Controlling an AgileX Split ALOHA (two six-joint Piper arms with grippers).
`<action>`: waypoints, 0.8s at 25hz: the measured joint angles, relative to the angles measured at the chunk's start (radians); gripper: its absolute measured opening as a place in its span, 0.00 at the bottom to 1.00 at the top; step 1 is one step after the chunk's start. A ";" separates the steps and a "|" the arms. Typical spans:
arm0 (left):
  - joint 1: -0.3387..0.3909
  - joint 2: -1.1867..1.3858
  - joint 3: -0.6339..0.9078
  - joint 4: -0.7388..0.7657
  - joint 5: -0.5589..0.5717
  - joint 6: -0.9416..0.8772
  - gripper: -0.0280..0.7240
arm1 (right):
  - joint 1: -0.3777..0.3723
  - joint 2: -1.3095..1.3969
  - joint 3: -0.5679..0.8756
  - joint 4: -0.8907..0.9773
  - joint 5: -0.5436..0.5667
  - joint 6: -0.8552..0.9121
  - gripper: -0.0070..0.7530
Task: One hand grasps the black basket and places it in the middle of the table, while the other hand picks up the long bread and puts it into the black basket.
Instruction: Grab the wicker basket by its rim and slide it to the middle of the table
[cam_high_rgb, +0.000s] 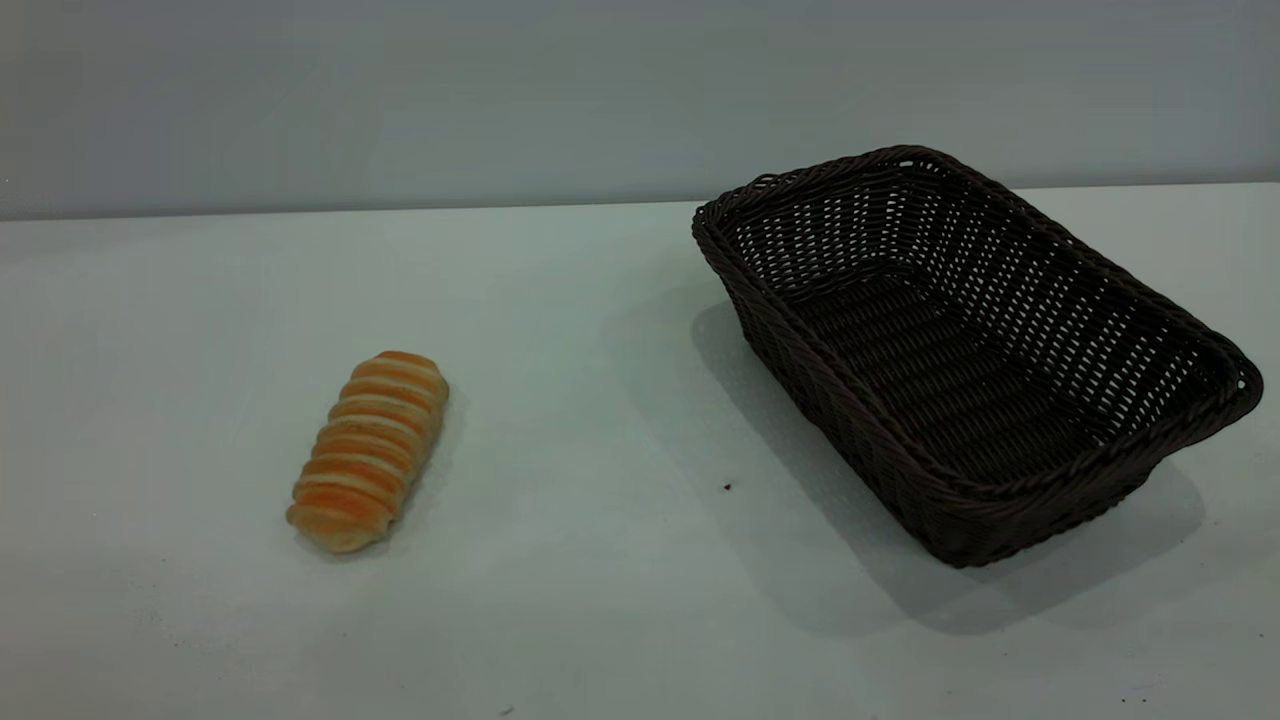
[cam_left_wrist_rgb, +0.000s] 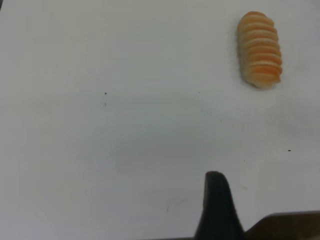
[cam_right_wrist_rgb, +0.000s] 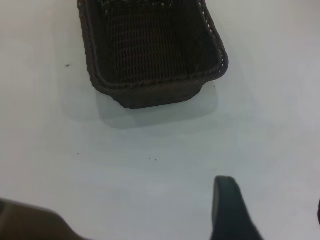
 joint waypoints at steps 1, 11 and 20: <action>0.000 0.000 0.000 0.000 0.000 0.000 0.75 | 0.000 0.000 0.000 0.000 0.000 0.000 0.57; 0.000 0.191 -0.087 -0.001 -0.053 0.021 0.75 | 0.000 0.149 -0.052 -0.006 -0.117 0.033 0.62; 0.000 0.688 -0.287 -0.017 -0.215 0.106 0.75 | 0.000 0.607 -0.056 0.229 -0.337 0.055 0.75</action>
